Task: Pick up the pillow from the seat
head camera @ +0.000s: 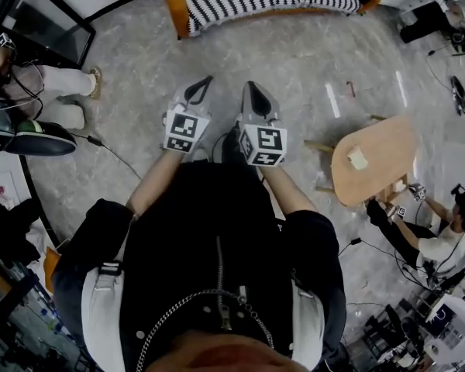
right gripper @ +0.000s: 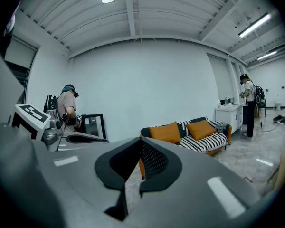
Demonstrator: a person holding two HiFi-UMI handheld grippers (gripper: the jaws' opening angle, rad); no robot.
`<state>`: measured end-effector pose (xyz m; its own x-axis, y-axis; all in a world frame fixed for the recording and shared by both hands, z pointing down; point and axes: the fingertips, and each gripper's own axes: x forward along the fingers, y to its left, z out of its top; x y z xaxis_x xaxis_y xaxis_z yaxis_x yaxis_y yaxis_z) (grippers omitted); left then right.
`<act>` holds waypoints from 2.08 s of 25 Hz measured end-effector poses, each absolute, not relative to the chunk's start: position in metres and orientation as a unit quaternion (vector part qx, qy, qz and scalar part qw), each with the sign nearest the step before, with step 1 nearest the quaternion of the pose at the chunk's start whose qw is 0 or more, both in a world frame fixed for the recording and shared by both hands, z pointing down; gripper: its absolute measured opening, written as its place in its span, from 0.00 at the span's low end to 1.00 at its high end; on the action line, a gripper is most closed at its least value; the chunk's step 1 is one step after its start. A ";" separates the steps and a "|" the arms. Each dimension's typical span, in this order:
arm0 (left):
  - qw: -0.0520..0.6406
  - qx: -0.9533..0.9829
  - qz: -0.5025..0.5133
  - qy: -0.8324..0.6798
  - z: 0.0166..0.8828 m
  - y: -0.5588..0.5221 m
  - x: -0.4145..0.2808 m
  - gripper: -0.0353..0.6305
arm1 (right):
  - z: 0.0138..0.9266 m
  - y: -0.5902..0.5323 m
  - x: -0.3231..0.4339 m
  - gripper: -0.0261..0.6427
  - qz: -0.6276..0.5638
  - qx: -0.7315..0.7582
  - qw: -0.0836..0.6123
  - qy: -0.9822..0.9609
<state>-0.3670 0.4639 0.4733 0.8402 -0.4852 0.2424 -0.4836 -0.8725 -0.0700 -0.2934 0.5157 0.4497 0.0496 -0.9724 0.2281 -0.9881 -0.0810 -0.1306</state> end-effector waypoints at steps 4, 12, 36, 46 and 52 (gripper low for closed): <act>0.005 -0.959 -0.132 0.252 0.471 0.442 -0.339 0.07 | 0.450 0.485 -0.266 0.04 0.131 0.716 0.024 -0.685; 0.012 -0.952 -0.136 0.273 0.452 0.384 -0.284 0.07 | 0.437 0.422 -0.211 0.04 0.132 0.695 0.021 -0.707; -0.008 -0.933 -0.123 0.337 0.441 0.313 -0.140 0.07 | 0.432 0.355 -0.059 0.04 0.142 0.648 0.028 -0.748; -0.017 -0.932 -0.135 0.336 0.445 0.307 -0.125 0.07 | 0.443 0.352 -0.037 0.04 0.161 0.652 0.024 -0.741; -0.017 -0.932 -0.130 0.338 0.452 0.288 -0.114 0.07 | 0.450 0.334 -0.018 0.04 0.162 0.661 0.015 -0.732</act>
<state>-0.1135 0.2880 0.4518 0.7375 -0.6256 0.2544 -0.6344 -0.7709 -0.0568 -0.0179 0.3343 0.4500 -0.1255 -0.9636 0.2362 -0.9731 0.0732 -0.2183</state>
